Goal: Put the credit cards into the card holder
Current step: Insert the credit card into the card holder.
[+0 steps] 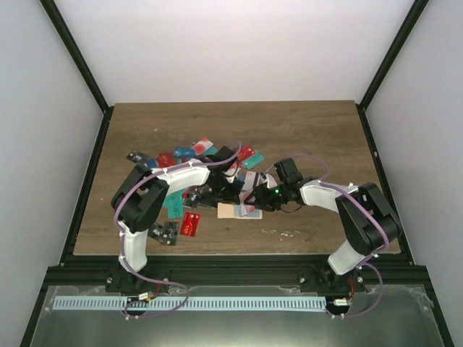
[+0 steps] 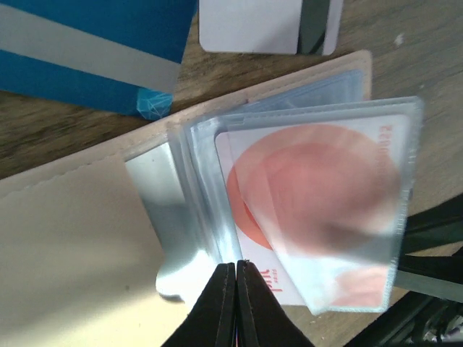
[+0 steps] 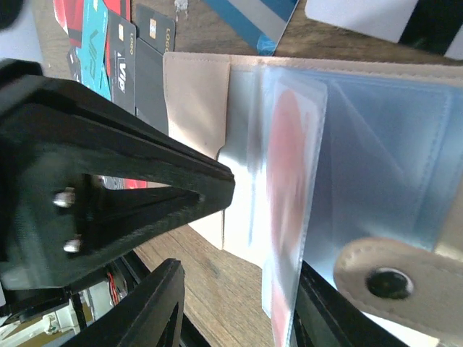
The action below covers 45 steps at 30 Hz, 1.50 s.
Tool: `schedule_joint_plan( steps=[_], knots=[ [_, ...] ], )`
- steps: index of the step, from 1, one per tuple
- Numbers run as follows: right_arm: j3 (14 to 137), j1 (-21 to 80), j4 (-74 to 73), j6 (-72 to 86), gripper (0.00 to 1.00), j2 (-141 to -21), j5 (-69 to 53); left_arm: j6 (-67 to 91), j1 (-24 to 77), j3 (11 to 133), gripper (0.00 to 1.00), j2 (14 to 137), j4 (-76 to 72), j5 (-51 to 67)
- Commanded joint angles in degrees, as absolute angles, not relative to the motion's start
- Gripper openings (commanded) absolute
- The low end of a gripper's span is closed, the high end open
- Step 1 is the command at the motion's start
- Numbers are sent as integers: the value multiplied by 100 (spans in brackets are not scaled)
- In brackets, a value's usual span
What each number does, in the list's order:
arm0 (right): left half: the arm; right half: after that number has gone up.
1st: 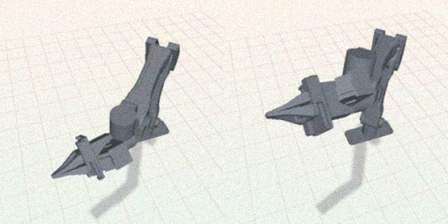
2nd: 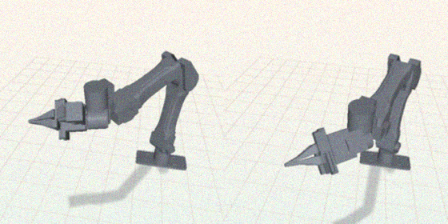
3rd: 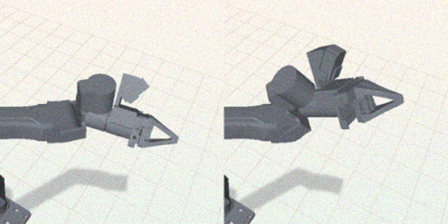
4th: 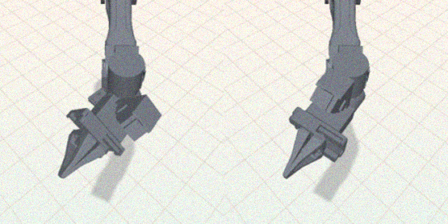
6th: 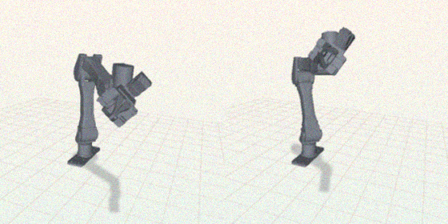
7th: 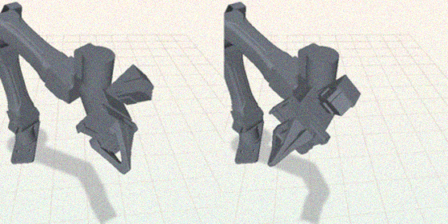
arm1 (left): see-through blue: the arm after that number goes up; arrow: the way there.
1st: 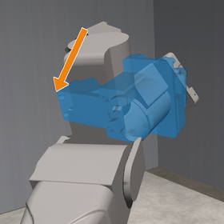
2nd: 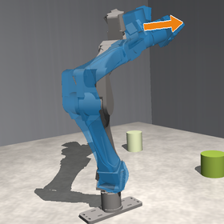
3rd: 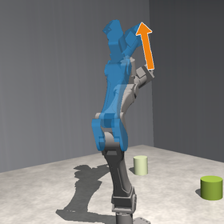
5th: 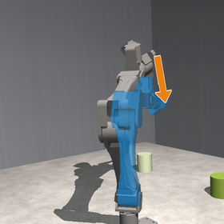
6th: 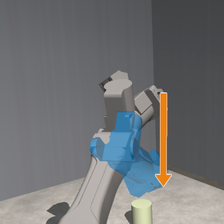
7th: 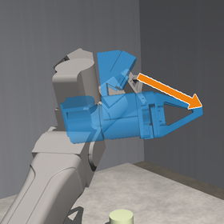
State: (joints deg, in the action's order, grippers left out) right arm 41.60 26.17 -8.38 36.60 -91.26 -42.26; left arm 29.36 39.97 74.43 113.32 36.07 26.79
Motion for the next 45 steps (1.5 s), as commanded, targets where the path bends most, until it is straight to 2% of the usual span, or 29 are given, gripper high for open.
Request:
schedule_joint_plan(
  steps=[1, 10, 25, 29, 34, 45],
  knots=[
    [4451, 2765, -957, 3541, 41, -9229, -4301, 3137, 3856, 7406, 4, 10833, 3789, 2529],
    [4904, 2993, -1050, 3569, 42, -9460, -4371, 3278, 3480, 7150, 4, 10131, 3880, 2356],
    [6009, 3632, -1099, 3510, 45, -10465, -4748, 3172, 2584, 5673, 5, 8705, 4111, 1793],
    [6143, 3687, -1143, 3489, 45, -10458, -4787, 3085, 2501, 5364, 11, 8374, 4346, 1470],
    [6033, 3740, -1135, 3506, 46, -10260, -4778, 3036, 2496, 4881, 24, 8052, 4487, 1199],
    [5081, 3851, -827, 3738, 46, -9500, -4666, 3056, 2495, 4391, 43, 8014, 4343, 859]
  ],
)
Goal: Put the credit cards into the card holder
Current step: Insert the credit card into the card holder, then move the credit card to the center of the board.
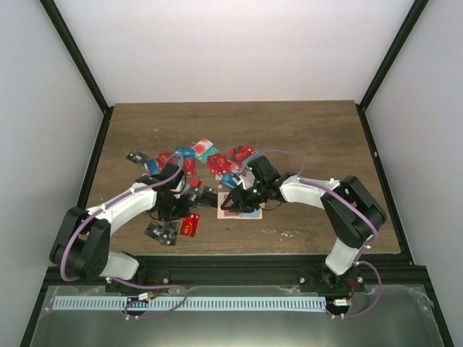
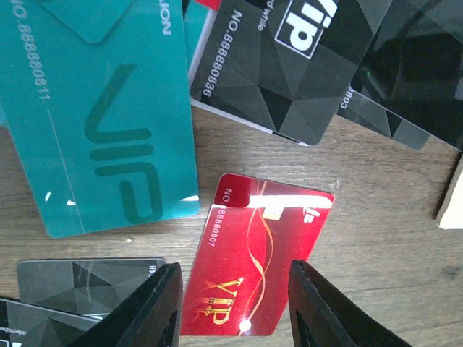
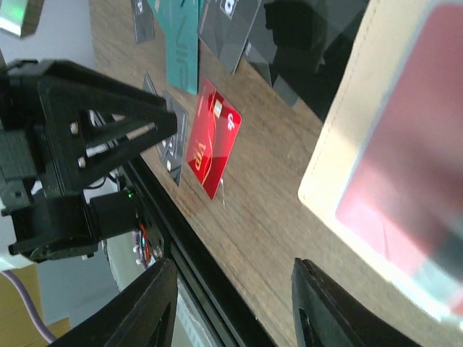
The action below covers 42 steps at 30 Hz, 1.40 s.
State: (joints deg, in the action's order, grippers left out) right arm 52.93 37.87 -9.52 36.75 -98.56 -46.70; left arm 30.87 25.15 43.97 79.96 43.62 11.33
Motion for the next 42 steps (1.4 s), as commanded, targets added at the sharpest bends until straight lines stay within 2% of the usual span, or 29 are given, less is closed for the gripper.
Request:
schedule_joint_plan(
  steps=[1, 5, 15, 25, 29, 36, 42],
  knots=[
    [5001, 3850, -817, 3743, 46, -9423, -4646, 3071, 2488, 4394, 45, 8033, 4317, 837],
    [4676, 3850, -749, 3804, 46, -9174, -4591, 3015, 2495, 4673, 48, 8232, 4275, 663],
    [4347, 3849, -1115, 3726, 46, -8709, -4309, 2238, 2013, 6585, 68, 9607, 4669, -321],
    [4285, 3846, -1513, 3555, 46, -8280, -4081, 1629, 1591, 7681, 67, 11081, 4891, -148],
    [4285, 3850, -1554, 3518, 46, -8224, -4044, 1690, 1599, 7407, 63, 11192, 4926, -56],
    [4127, 3850, -1369, 3618, 46, -8120, -4110, 2172, 1765, 6140, 58, 10705, 4645, 218],
    [3835, 3851, -1106, 3786, 46, -7993, -4237, 2867, 2354, 5120, 58, 10040, 4333, 498]
  ],
)
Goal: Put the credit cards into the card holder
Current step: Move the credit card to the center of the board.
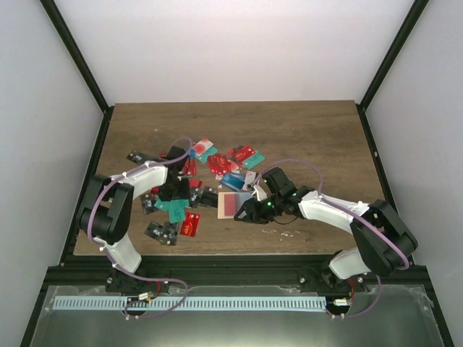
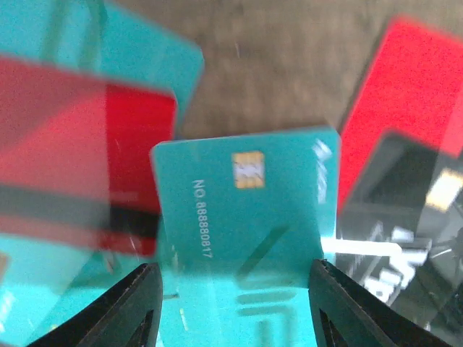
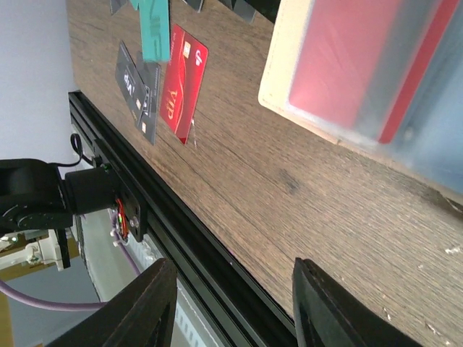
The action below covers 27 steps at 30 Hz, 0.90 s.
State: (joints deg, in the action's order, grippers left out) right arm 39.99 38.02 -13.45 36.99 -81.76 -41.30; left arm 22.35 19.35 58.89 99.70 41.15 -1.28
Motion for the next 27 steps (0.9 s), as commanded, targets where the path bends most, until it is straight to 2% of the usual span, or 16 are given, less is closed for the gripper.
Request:
schedule_joint_plan(
  steps=[1, 13, 22, 27],
  knots=[
    [3763, 3850, -1059, 3819, 46, -7952, -4251, 2962, 2476, 4997, 58, 9962, 4306, 510],
    [2856, 3850, -721, 4127, 46, -7248, -4348, 4100, 3880, 3926, 55, 9611, 3853, 726],
    [2387, 3850, -574, 4378, 47, -6736, -4351, 5019, 4805, 3671, 54, 9455, 3856, 848],
    [2278, 3850, -554, 4476, 47, -6545, -4333, 5207, 4940, 3862, 54, 8865, 4048, 635]
  ],
)
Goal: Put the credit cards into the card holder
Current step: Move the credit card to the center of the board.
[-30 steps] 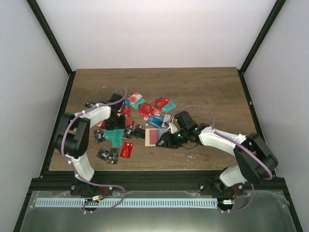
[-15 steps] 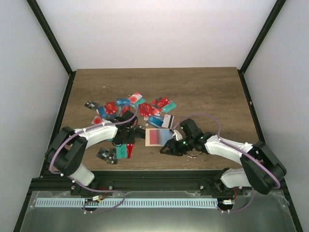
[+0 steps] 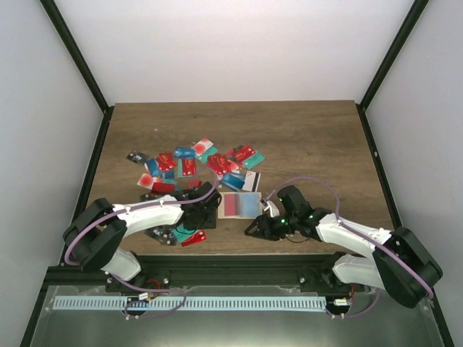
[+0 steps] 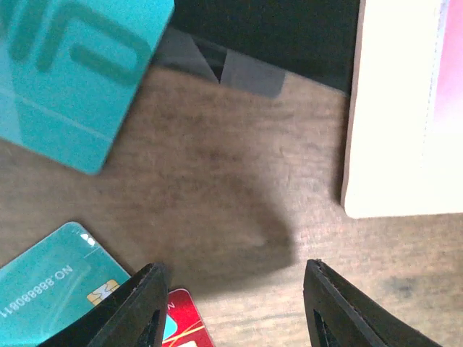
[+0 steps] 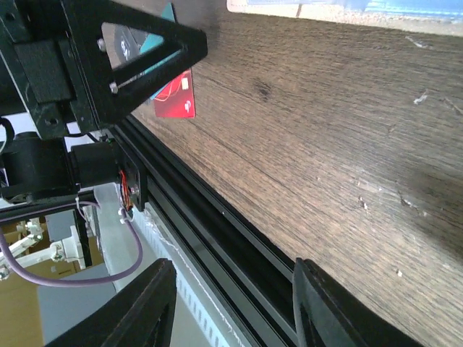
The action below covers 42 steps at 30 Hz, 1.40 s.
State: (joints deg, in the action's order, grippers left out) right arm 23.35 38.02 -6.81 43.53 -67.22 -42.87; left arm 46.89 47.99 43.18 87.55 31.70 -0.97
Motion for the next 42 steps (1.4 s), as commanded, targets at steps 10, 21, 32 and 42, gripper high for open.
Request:
schedule_joint_plan(
  steps=[10, 21, 32, 42],
  knots=[
    [2359, 3850, -627, 4586, 47, -6443, -4210, 4629, 3562, 4669, 62, 8324, 5186, -353],
    [2410, 3862, -417, 4939, 47, -6586, -4056, 4198, 1383, 4224, 79, 7788, 5124, -550],
    [2165, 3859, -343, 5236, 47, -6258, -3904, 4188, -334, 3830, 84, 7874, 4562, 160],
    [2004, 3859, -415, 5333, 47, -5969, -3823, 4411, -44, 3288, 74, 7982, 4228, 741]
  ],
)
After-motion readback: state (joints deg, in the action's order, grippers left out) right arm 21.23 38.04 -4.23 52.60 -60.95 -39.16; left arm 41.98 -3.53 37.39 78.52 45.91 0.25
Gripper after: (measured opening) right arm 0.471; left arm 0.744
